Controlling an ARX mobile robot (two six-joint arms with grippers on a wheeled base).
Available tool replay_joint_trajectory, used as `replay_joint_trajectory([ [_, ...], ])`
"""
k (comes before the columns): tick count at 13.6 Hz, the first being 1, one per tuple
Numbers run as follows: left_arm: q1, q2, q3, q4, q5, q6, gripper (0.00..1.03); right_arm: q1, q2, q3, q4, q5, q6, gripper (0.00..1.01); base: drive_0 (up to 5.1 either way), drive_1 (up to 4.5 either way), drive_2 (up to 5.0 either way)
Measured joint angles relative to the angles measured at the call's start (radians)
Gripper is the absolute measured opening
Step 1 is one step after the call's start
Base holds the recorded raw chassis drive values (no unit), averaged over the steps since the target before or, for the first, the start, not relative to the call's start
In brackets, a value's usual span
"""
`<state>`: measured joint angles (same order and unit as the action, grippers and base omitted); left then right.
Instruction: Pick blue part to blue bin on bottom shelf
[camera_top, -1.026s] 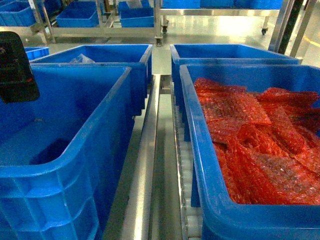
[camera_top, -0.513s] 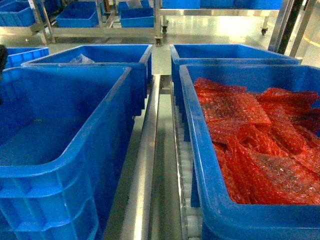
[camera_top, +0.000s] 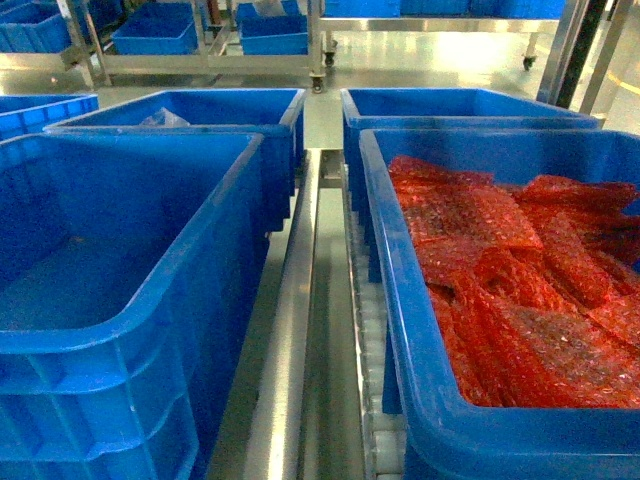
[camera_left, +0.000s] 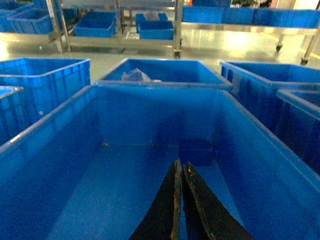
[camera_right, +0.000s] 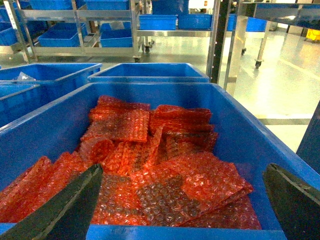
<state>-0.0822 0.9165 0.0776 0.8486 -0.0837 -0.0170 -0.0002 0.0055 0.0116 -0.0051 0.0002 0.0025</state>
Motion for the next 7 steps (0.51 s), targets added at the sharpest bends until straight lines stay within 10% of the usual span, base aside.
replay_joint_trajectory([
  [7, 0.082, -0.251, -0.066, -0.207, 0.083, 0.002, 0.02, 0.000, 0.000, 0.000, 0.000, 0.000, 0.000, 0.98, 0.0, 0.00, 0.0],
])
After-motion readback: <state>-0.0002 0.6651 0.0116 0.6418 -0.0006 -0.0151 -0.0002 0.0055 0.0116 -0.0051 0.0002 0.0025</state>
